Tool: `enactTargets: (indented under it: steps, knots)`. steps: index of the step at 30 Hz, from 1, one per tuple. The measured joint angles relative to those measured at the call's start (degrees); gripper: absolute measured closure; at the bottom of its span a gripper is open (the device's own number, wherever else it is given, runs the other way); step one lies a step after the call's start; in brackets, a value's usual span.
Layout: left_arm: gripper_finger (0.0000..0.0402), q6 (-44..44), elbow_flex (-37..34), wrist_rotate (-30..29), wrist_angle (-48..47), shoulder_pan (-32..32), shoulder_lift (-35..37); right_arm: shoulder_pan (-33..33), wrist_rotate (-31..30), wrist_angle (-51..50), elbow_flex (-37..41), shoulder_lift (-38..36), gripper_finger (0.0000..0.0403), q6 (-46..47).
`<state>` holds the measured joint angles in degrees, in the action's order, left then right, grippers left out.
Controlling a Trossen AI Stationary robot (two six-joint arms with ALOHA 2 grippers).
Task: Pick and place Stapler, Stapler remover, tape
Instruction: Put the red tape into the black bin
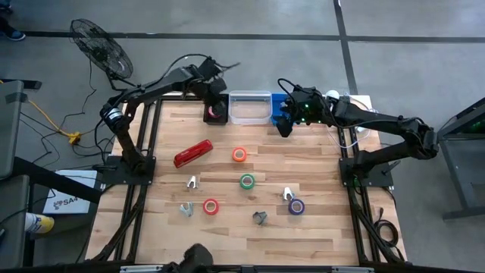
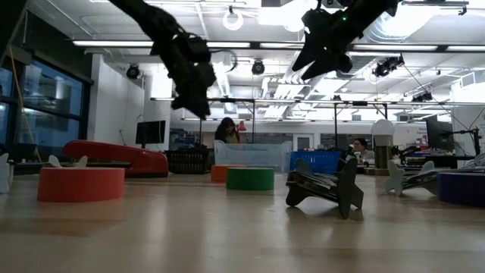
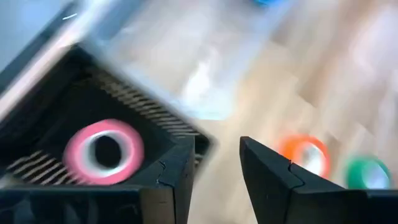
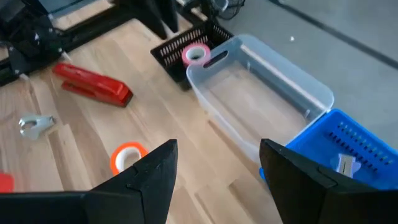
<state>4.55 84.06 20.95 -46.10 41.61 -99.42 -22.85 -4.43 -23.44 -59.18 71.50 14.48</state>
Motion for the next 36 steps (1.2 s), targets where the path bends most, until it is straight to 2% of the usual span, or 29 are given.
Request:
enactTargets:
  steps: [4,8,13,17,29,36]
  knots:
    - [0.0275,6.4,0.8,0.7,-4.9,-4.2,0.0,0.0,0.6,-2.6,0.0,0.0,0.0183,0.5]
    - [0.0275,6.5,0.8,-1.6,-12.3,-8.2,0.0,0.0,0.8,-4.5,0.0,0.0,0.0183,0.7]
    - [0.0275,1.1,0.8,-5.8,-22.4,-13.5,0.0,0.0,0.8,-5.7,0.0,0.0,0.0183,1.4]
    - [0.0275,-4.1,0.7,-8.4,-26.4,-18.7,0.0,0.0,0.8,-5.9,0.0,0.0,0.0183,1.6]
    - [0.0275,-21.2,0.6,-11.6,-27.9,-30.9,0.0,0.0,1.2,-5.9,0.0,0.0,0.0183,2.5]
    - [0.0275,-25.9,0.6,-14.9,-30.0,-37.4,0.0,0.0,2.3,-7.3,0.0,0.0,0.0183,7.1]
